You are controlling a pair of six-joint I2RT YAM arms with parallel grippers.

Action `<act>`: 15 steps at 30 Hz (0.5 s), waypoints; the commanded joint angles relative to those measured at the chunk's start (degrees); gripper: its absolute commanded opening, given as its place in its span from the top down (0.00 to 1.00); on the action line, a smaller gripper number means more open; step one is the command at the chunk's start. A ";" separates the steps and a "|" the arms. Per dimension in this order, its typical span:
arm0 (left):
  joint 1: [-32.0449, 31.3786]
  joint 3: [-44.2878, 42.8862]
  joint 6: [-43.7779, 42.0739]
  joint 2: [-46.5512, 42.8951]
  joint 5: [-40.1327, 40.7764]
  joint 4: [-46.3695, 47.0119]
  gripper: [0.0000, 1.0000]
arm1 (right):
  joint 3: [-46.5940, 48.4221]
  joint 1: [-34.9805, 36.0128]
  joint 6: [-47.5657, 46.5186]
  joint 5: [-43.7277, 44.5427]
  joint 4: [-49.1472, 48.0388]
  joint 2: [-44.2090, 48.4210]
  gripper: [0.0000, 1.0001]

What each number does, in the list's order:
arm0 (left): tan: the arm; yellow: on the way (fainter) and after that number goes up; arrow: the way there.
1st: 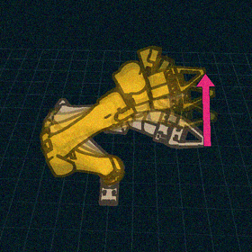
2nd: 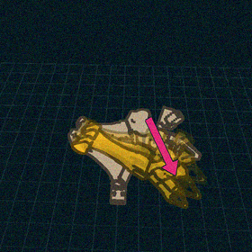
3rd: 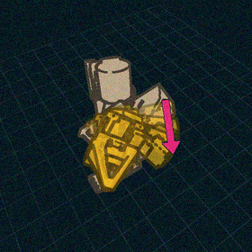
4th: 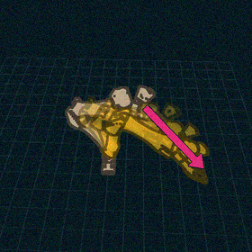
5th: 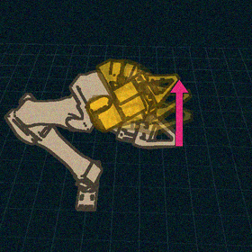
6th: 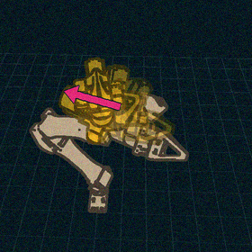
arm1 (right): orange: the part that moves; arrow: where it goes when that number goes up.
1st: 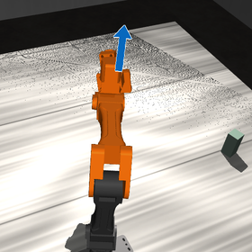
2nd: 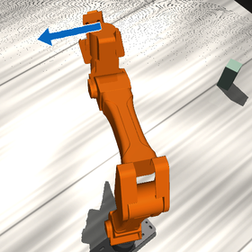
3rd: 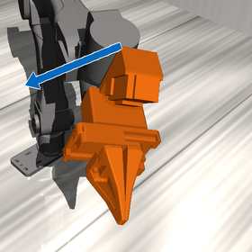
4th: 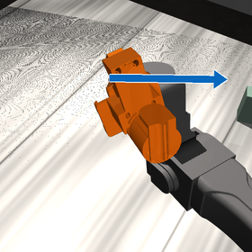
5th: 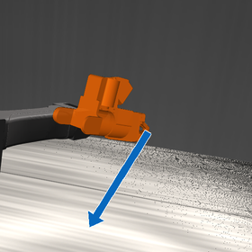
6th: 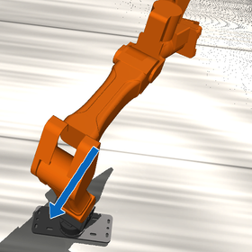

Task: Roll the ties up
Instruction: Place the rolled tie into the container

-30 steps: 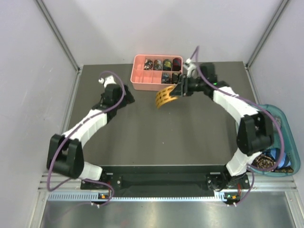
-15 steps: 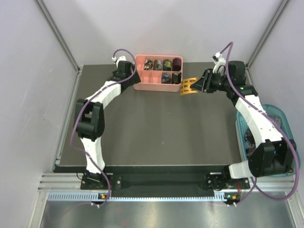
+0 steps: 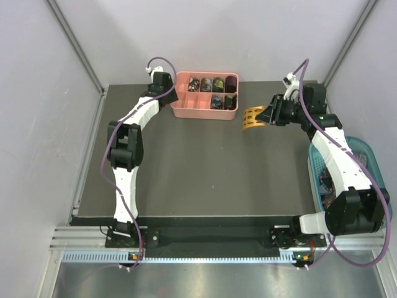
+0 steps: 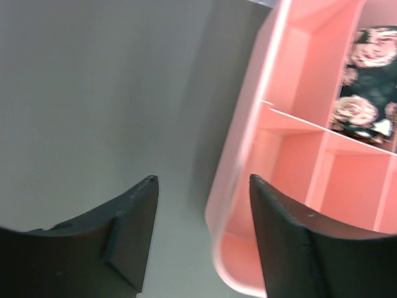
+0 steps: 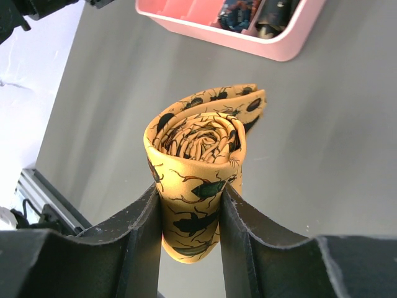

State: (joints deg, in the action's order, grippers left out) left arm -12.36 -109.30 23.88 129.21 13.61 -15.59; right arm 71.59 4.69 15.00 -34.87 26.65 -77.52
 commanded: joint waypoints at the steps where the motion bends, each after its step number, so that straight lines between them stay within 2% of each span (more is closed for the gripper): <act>1: 1.28 -1.54 0.73 1.22 -2.44 0.74 0.37 | 0.56 -1.70 -0.85 -0.02 -0.20 2.63 1.00; 5: 1.29 -0.83 0.56 1.66 -5.78 0.83 0.53 | 0.48 -1.87 -0.94 0.24 0.41 2.54 1.00; 6: 1.29 -0.92 0.47 1.66 -6.22 0.22 0.64 | 0.39 -1.79 -1.03 0.33 0.59 2.46 1.00; 9: 1.20 1.44 0.73 0.00 -8.59 0.91 0.79 | 0.48 -1.96 -1.21 0.33 0.94 1.84 1.00; 10: 1.20 3.46 0.99 -1.31 -9.03 1.96 0.90 | 0.56 -1.88 -1.12 0.42 0.94 1.49 1.00; 11: 1.20 4.43 1.17 -2.11 -10.34 2.32 0.96 | 1.09 -1.88 -1.21 0.51 1.73 1.14 1.00; 12: 1.11 5.49 1.61 -2.81 -10.96 2.76 1.00 | 1.62 -1.96 -1.64 0.59 2.26 0.27 1.00; 15: 1.11 10.67 3.27 -6.15 -15.00 4.87 1.00 | 3.73 -1.88 -2.26 2.09 4.37 -1.32 1.00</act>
State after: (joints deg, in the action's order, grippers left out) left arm -11.68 -102.74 24.95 127.07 2.22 -10.94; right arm 71.72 3.57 14.09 -33.91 30.37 -77.78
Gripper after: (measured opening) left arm 0.040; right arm 0.359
